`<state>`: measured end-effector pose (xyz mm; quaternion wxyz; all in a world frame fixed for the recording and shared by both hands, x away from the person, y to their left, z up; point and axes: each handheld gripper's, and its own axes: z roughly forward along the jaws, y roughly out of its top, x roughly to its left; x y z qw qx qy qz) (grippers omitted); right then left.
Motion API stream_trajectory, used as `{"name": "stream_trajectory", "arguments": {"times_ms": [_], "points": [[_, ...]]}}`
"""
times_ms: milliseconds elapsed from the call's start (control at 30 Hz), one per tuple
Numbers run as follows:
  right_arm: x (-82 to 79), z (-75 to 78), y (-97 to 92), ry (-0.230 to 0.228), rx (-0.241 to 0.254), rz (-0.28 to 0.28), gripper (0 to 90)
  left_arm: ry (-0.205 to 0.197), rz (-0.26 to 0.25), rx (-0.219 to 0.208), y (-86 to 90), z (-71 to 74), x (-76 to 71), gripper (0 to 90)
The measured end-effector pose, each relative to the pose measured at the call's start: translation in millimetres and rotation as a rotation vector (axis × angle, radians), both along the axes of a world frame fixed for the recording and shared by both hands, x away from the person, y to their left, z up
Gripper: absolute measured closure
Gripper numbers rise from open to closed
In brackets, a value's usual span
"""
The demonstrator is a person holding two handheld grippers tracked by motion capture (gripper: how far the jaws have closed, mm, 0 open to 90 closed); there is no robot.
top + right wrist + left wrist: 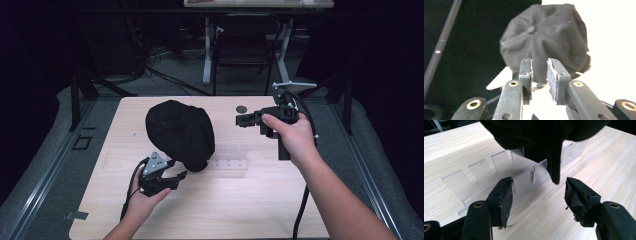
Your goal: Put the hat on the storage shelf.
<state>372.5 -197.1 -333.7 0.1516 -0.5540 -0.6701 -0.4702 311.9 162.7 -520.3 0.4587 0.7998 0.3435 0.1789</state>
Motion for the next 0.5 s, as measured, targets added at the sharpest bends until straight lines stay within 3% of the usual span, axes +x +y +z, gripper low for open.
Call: {"name": "stream_trajectory", "arguments": {"times_ms": [200,267,367,500], "points": [[-14.3,-14.6,-6.9,-0.052,-0.052,-0.026,73.0,0.016,0.0,-0.006,3.0,-1.3,-4.2,39.1],[-25.2,-24.8,-10.6,-0.098,-0.109,-0.048,72.8,0.024,-0.003,-0.02,5.7,-3.3,-6.5,39.1],[-30.9,-30.4,-12.9,-0.119,-0.141,-0.05,72.2,0.026,-0.003,-0.02,7.1,-4.7,-7.7,39.6],[-47.1,-49.5,-16.5,-0.176,-0.223,-0.06,69.2,0.035,-0.002,-0.013,9.0,-6.6,-8.5,40.8]]}}
